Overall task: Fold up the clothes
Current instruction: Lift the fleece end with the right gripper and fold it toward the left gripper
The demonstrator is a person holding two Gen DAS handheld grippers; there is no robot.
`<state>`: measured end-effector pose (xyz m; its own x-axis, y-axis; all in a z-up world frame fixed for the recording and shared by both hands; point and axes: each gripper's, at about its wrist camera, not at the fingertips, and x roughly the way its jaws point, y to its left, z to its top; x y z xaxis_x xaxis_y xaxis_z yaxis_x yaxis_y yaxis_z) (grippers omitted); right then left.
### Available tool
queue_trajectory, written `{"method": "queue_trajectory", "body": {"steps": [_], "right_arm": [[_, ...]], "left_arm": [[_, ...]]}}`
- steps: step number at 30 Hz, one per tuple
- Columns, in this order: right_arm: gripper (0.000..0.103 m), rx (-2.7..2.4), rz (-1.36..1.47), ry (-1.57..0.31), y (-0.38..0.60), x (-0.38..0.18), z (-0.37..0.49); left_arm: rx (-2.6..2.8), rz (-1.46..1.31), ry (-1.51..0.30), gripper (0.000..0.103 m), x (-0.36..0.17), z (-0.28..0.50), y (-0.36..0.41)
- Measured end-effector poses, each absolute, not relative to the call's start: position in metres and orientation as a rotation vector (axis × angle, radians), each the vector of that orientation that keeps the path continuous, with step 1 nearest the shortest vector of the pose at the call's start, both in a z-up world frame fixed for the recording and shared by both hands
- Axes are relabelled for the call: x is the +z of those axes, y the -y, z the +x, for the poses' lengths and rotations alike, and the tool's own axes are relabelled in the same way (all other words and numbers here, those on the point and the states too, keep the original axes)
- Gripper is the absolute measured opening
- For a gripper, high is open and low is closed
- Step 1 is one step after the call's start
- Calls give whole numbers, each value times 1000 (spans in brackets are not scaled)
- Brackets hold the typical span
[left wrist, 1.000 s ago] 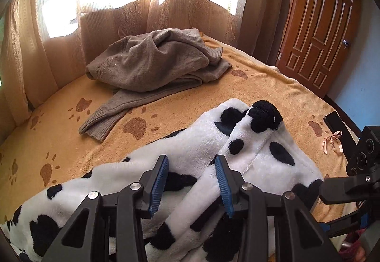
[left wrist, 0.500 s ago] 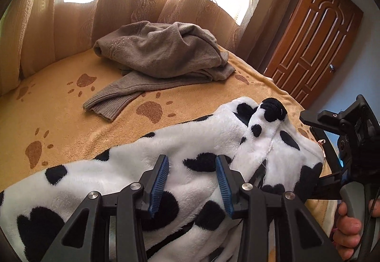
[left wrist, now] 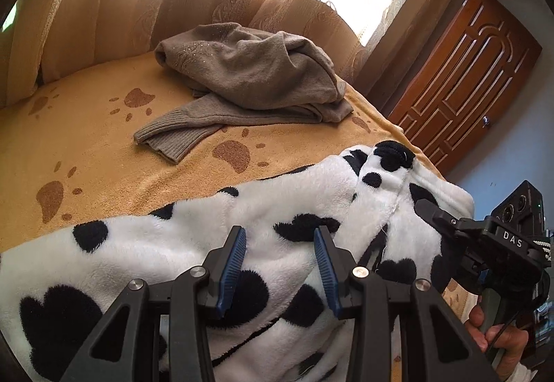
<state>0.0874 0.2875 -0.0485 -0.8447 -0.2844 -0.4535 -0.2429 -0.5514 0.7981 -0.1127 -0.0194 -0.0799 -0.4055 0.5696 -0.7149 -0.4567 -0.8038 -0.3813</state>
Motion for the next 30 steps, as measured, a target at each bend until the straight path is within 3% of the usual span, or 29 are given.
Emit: {"method": "queue_trajectory", "body": {"steps": [2,5,8,9,12,19,26,28,30], "right_arm": [[23,-2639,843,1397,-282,-39,88],[30,-2569,912,1460,-286,-41,83],[67,-2443,1029,1545,-295,-53,75],[86,-2399,1061,1589,-298,-57,75],[88,-2294,1093,1718,-303,-66,91],[89,-2238,1156,1742,-304,-67,124],[90,-2090,1169,1921,-299,-89,94],[103,-2112,1172,1937,-295,-86,86],[103,-2161,1157,1939,-292,-81,80]], "left_arm": [[2228,-1174,191,43,-71,-111,27],[2267,-1146,188,43,-60,-109,34],[2276,-1170,185,43,-61,-111,34],[2271,-1182,187,43,-63,-111,33],[2233,-1198,180,43,-68,-106,24],[2145,-1145,103,43,-59,-87,-15],[2148,-1105,142,43,-40,-87,-23],[2174,-1110,166,43,-41,-90,-13],[2196,-1126,196,43,-44,-94,-2]]}}
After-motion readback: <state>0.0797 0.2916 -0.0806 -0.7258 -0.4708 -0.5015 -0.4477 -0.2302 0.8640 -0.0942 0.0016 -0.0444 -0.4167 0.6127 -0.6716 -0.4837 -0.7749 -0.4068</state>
